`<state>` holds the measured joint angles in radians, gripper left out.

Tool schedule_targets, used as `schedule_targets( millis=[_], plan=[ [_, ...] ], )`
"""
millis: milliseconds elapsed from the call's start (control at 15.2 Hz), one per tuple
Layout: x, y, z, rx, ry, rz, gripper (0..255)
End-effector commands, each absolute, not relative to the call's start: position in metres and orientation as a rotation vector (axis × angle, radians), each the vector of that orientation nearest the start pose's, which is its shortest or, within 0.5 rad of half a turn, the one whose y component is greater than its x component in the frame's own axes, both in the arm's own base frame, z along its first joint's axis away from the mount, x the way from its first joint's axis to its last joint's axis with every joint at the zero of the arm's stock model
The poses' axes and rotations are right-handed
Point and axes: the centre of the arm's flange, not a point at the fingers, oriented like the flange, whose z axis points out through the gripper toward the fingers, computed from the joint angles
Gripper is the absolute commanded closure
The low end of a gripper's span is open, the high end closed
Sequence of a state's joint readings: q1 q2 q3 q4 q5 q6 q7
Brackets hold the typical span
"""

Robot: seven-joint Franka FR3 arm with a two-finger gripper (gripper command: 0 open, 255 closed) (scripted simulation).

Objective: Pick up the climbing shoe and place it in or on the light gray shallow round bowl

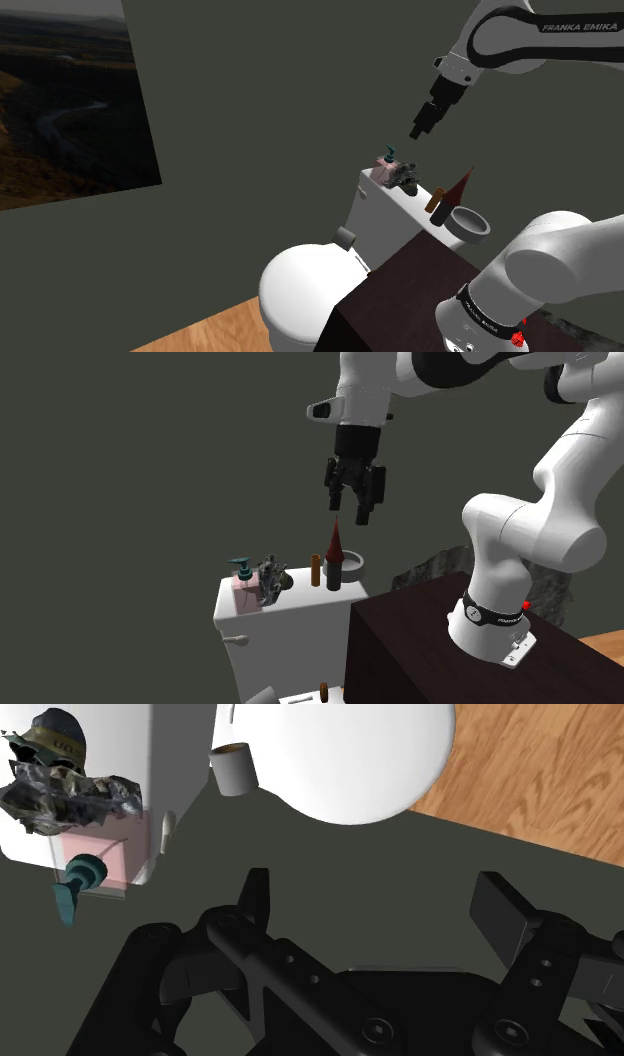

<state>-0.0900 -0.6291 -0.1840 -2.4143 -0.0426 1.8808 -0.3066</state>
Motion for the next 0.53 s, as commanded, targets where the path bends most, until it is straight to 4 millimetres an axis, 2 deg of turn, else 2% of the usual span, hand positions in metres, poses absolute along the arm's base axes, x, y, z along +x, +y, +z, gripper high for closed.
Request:
schedule_targets(
  millis=[0, 462],
  plan=[
    [0.36, -0.129, 0.512, -3.102, -0.114, -0.147, 0],
    [0.375, -0.198, 0.455, -3.124, -0.105, -0.098, 0]
  ],
)
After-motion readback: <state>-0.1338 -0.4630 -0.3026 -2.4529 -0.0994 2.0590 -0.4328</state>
